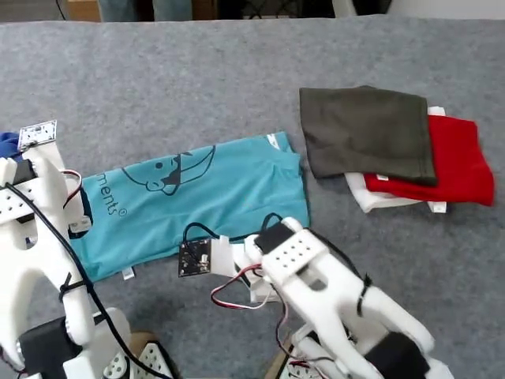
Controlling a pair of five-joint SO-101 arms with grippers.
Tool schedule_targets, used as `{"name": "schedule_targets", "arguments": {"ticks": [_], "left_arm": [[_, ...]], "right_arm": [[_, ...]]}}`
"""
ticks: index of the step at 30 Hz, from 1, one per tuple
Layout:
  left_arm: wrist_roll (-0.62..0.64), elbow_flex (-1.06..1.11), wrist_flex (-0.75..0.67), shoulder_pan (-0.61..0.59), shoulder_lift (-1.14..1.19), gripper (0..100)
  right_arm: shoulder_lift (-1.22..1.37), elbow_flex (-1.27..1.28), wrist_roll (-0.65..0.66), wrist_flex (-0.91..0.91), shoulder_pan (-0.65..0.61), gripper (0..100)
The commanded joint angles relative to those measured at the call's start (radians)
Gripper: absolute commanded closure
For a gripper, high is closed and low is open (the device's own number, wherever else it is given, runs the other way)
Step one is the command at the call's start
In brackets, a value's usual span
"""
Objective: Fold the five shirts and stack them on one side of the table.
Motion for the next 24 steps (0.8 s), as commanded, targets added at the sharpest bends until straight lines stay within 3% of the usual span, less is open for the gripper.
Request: {"name": "schedule_targets", "arguments": {"ticks": [1,8,14,16,21,24], "left_arm": [[-0.002,0.001,-0.003,0.002,-0.032,97],[-0.002,0.07,-0.041,0.001,-0.032,97],[-0.002,0.079,-0.048,0.001,-0.032,97],[-0.002,0.077,-0.048,0.001,-0.032,97],[-0.003,0.076,-0.048,0.005,-0.032,97],[-0.032,0.077,-0.068,0.007,-0.032,97]], "right_arm": [[0.09,-0.001,0.003,-0.068,-0.006,75.5],[0.234,-0.01,0.003,-0.163,-0.006,76.1],[0.242,-0.013,0.002,-0.186,-0.005,96.6],[0.243,-0.012,-0.002,-0.21,0.003,97.9],[0.239,-0.065,-0.002,-0.241,0.123,98.5],[0.243,-0.173,0.002,-0.166,0.198,98.5]]}}
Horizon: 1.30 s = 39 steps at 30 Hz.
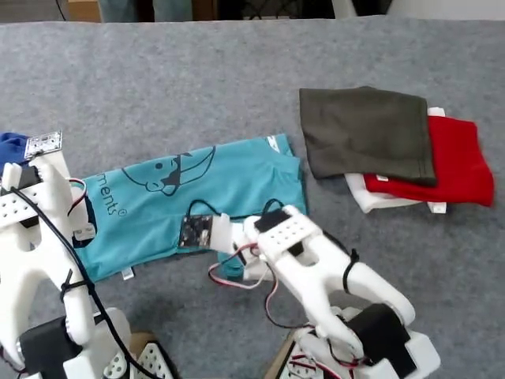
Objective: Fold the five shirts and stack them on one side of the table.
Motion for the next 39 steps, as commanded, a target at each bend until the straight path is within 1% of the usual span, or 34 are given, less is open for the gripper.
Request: {"name": "schedule_targets", "arguments": {"ticks": [1,5,7,9,18,22,27,29,30,33,34,36,39], "left_arm": [[-0.026,-0.007,-0.032,0.007,-0.032,97],[-0.026,-0.025,-0.035,0.007,-0.032,97],[-0.026,-0.038,-0.035,0.007,-0.032,97],[-0.026,-0.047,-0.035,0.007,-0.032,97],[-0.026,-0.051,-0.035,0.007,-0.034,97],[-0.026,-0.051,-0.035,0.007,-0.034,97],[-0.028,-0.051,-0.035,0.007,-0.035,97],[-0.028,-0.051,-0.035,0.007,-0.044,97],[-0.028,-0.051,-0.035,0.007,-0.044,97],[-0.028,-0.061,-0.035,0.007,-0.044,97],[-0.028,-0.064,-0.034,0.008,-0.044,97],[-0.028,-0.068,-0.028,0.018,-0.044,97],[-0.028,-0.082,-0.011,0.035,-0.044,97]], "right_arm": [[0.028,-0.142,0.003,0.097,0.086,98.5],[0.03,-0.374,0.005,0.295,0.091,98.5],[0.03,-0.479,0.014,0.341,0.089,98.5],[0.05,-0.565,0.064,0.365,0.089,98.5],[0.366,-0.877,0.215,0.374,0.089,98.4],[0.487,-1.006,0.232,0.381,0.094,98.0],[0.556,-1.067,0.242,0.374,0.074,97.9],[0.57,-1.086,0.241,0.374,0.071,94.9],[0.572,-1.092,0.239,0.373,0.071,91.2],[0.576,-1.106,0.238,0.371,0.072,76.0],[0.576,-1.113,0.238,0.365,0.072,72.6],[0.575,-1.125,0.212,0.334,0.074,70.8],[0.572,-1.168,0.132,0.307,0.086,72.1]]}}
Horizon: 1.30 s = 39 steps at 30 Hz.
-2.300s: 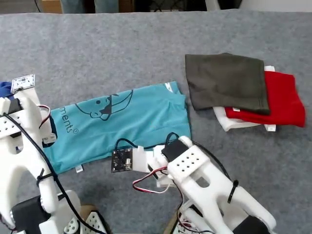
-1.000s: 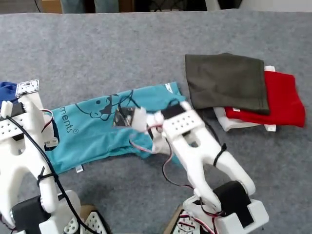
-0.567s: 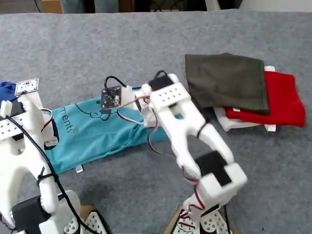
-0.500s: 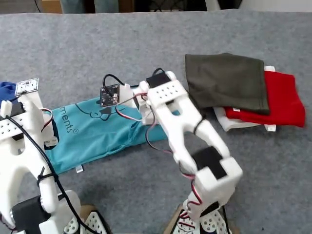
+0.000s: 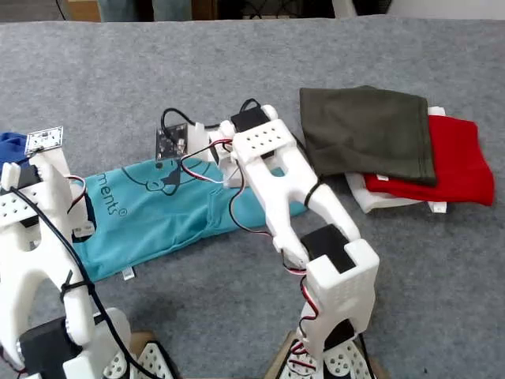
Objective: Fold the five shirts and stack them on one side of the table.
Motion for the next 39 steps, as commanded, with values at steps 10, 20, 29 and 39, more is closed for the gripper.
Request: {"name": "schedule_targets", "arguments": {"ticks": [10,20,29,39], "left_arm": [[0.072,-0.185,0.101,-0.002,-0.044,85],[0.109,-0.265,0.04,-0.203,0.163,75],[0.063,-0.464,0.04,-0.248,0.514,75],[0.057,-0.622,0.098,-0.249,0.835,76]], "right_arm": [[-0.113,-0.185,-0.232,0.361,0.043,96.6],[-0.43,-0.062,-0.227,0.528,0.048,98.4],[-0.529,0.171,-0.232,0.445,0.034,98.4],[-0.578,0.177,-0.295,0.443,-0.052,98.4]]}}
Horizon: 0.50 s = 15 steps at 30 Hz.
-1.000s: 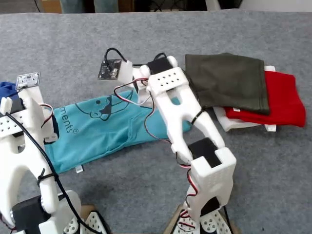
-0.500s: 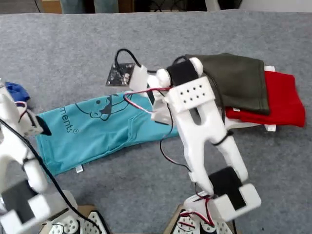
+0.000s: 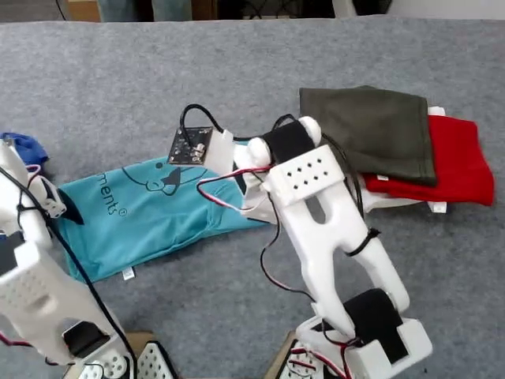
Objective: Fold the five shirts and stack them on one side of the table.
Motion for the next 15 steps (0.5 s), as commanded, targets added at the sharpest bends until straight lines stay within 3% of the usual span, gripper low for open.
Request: {"name": "schedule_targets", "arguments": {"ticks": [1,5,12,15], "left_arm": [[-0.003,-0.076,0.051,-0.004,0.071,76],[-0.002,-0.147,0.087,-0.004,0.161,76],[-0.009,-0.278,0.135,-0.004,0.29,98],[-0.011,-0.311,0.186,-0.005,0.311,97]], "right_arm": [[-0.051,-0.005,-0.026,-0.014,-0.02,98.4],[-0.091,-0.005,-0.032,-0.014,-0.023,98.4],[-0.165,-0.005,-0.032,-0.014,-0.023,98.4],[-0.197,-0.005,-0.032,-0.014,-0.021,98.4]]}}
